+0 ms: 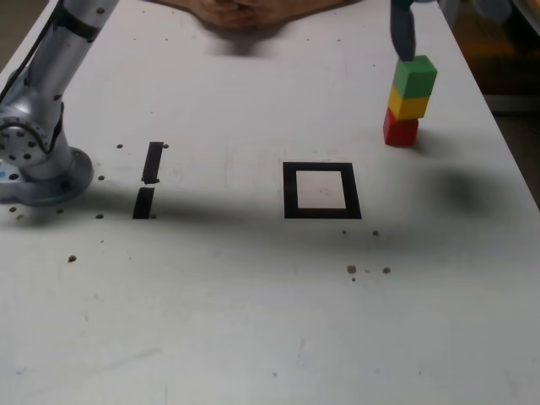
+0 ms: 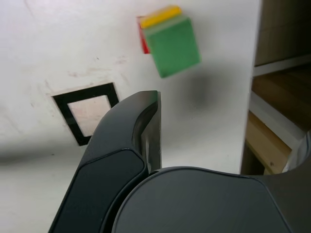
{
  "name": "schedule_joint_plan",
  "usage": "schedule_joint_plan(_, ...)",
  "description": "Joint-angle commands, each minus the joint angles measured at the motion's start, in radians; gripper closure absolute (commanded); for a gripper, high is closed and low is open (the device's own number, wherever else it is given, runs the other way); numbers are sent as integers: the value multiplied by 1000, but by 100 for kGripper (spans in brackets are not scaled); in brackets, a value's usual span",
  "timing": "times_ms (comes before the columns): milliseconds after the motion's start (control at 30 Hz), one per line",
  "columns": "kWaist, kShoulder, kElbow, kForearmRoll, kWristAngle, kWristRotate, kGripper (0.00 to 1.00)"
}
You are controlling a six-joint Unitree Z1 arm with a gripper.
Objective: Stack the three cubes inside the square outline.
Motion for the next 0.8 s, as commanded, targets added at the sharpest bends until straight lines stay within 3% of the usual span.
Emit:
schedule_joint_plan(0, 12, 20, 12, 13, 12, 5, 1)
schedule_joint_plan(300, 27, 35, 67, 12, 65, 0, 1)
schedule_joint_plan(767, 40, 115, 38, 11, 75, -7, 2)
